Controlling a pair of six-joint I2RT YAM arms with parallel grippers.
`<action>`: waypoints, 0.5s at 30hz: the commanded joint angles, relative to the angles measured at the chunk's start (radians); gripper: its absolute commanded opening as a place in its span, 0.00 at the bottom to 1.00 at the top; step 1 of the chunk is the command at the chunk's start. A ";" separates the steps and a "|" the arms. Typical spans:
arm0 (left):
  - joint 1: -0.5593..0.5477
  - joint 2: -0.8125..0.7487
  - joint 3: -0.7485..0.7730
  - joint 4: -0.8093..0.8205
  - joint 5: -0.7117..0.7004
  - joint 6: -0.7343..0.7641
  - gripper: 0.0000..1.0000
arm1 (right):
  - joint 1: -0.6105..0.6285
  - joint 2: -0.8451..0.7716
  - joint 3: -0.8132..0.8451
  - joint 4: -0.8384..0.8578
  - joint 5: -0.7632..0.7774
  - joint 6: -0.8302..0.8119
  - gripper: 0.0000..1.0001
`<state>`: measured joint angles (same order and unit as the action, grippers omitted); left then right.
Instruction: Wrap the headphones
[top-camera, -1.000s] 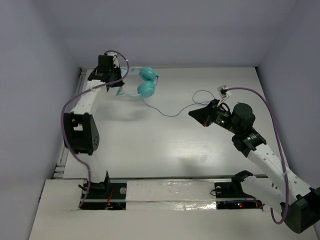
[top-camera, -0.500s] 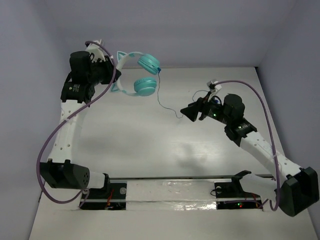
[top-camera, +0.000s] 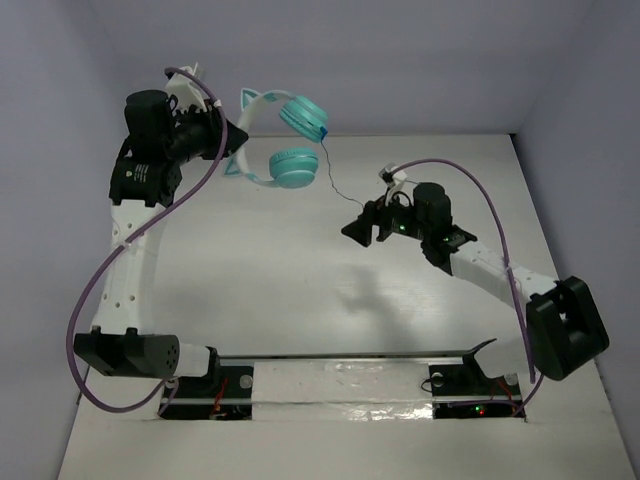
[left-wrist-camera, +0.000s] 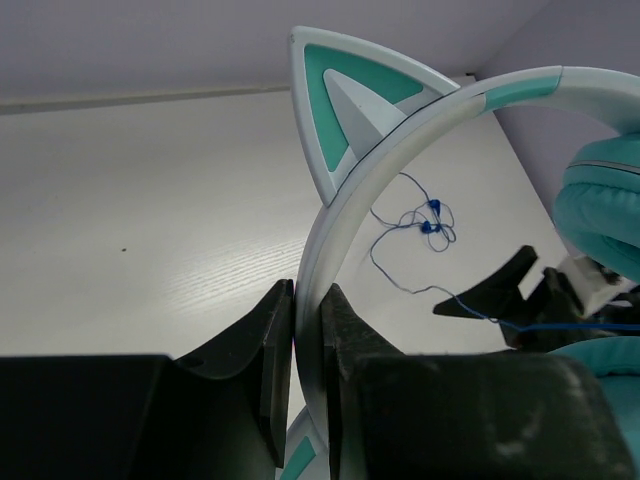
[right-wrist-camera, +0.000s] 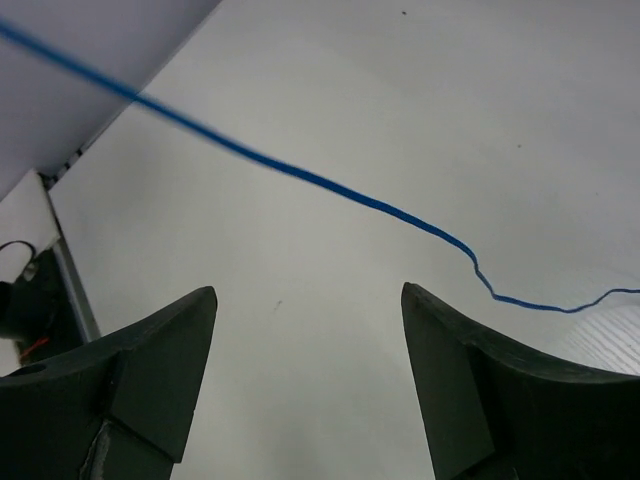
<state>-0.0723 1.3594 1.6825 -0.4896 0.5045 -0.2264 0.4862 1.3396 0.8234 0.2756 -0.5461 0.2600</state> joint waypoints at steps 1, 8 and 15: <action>-0.001 -0.014 0.069 0.074 0.068 -0.051 0.00 | 0.003 0.067 0.059 0.053 0.054 -0.061 0.81; -0.001 0.014 0.126 0.085 0.121 -0.079 0.00 | 0.003 0.124 0.060 0.093 0.179 -0.080 0.78; -0.001 0.040 0.181 0.075 0.069 -0.088 0.00 | 0.003 0.047 0.013 0.099 0.114 -0.053 0.17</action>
<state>-0.0723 1.4048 1.7947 -0.4904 0.5632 -0.2649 0.4858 1.4422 0.8398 0.2974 -0.4160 0.2020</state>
